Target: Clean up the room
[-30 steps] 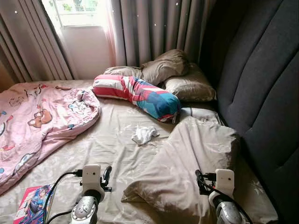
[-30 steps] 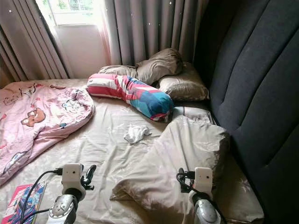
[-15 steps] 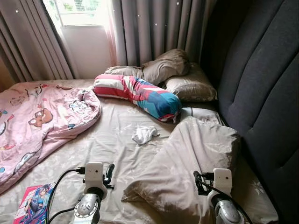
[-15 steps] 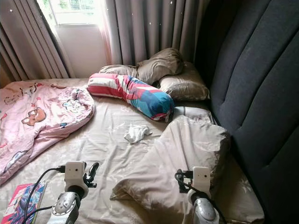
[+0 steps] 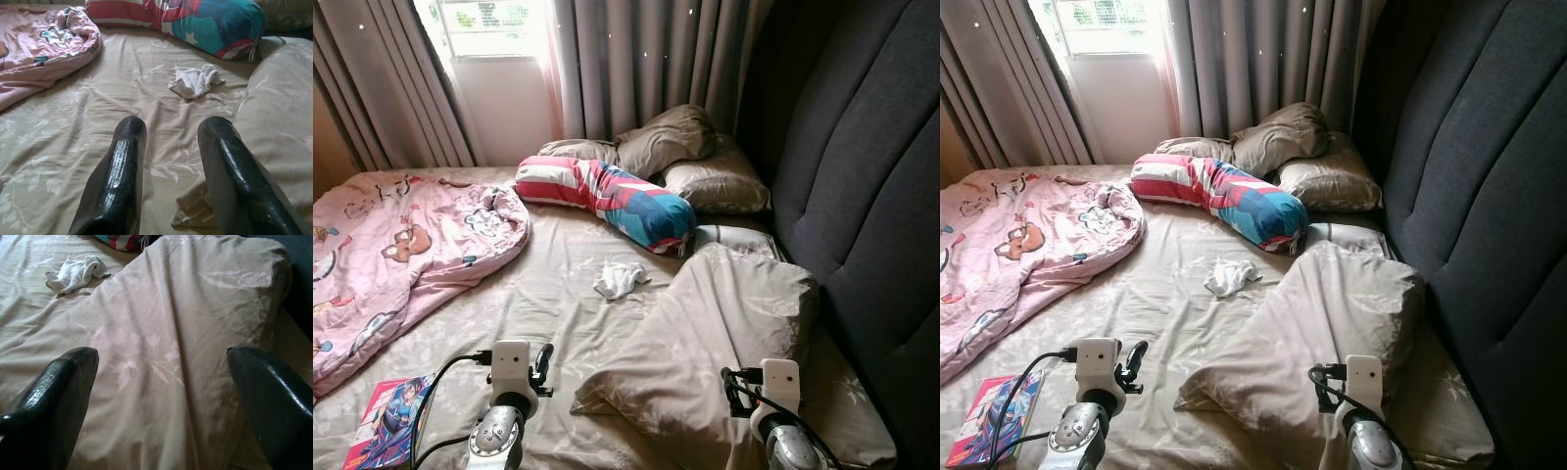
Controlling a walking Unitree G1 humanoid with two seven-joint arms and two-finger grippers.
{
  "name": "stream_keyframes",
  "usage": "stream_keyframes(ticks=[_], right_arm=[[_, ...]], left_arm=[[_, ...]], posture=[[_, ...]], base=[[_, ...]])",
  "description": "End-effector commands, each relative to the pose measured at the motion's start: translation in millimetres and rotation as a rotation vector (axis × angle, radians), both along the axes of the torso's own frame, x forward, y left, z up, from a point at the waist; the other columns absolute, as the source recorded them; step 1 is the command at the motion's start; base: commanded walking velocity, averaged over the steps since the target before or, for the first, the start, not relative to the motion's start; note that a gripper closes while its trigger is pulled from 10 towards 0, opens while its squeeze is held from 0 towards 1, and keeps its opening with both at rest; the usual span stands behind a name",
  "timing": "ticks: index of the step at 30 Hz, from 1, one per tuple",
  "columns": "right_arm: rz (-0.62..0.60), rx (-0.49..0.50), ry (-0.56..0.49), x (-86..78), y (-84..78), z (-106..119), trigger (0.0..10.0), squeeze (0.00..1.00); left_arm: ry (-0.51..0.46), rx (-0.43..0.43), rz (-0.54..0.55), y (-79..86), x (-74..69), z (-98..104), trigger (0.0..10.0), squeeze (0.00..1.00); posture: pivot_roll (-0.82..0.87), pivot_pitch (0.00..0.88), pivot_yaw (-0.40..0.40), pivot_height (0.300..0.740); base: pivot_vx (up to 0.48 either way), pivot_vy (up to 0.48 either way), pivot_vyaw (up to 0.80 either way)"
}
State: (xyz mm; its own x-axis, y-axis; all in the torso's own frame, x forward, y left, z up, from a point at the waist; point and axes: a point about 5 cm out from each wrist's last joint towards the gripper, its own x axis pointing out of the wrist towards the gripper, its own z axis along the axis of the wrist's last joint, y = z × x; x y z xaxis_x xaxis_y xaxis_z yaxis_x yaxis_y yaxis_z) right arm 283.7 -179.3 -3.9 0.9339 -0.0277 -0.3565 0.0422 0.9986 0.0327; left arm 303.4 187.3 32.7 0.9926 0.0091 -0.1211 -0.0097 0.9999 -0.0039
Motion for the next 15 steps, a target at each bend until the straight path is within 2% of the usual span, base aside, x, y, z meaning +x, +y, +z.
stream_keyframes(ticks=[1, 12, 15], right_arm=[[-0.001, 0.004, 0.000, 1.8, 1.3, 1.0, 10.0, 0.00], [-0.006, 0.008, 0.058, -2.8, 0.3, -6.0, 10.0, 0.00], [-0.006, 0.003, 0.070, -3.6, 0.3, -7.3, 10.0, 0.00]], left_arm=[[0.019, -0.005, -0.001, 0.7, 0.7, -1.1, 10.0, 0.00], [0.022, -0.009, -0.017, -0.4, 3.6, 0.9, 10.0, 0.00], [0.040, -0.020, -0.049, -4.1, 3.6, -0.9, 10.0, 0.00]], posture=[[-0.10, 0.035, 0.011, 0.666], [-0.10, 0.037, 0.015, 0.666], [-0.10, 0.037, 0.015, 0.666]], base=[[0.000, 0.000, 0.00], [0.000, 0.000, 0.00], [0.000, 0.000, 0.00]])
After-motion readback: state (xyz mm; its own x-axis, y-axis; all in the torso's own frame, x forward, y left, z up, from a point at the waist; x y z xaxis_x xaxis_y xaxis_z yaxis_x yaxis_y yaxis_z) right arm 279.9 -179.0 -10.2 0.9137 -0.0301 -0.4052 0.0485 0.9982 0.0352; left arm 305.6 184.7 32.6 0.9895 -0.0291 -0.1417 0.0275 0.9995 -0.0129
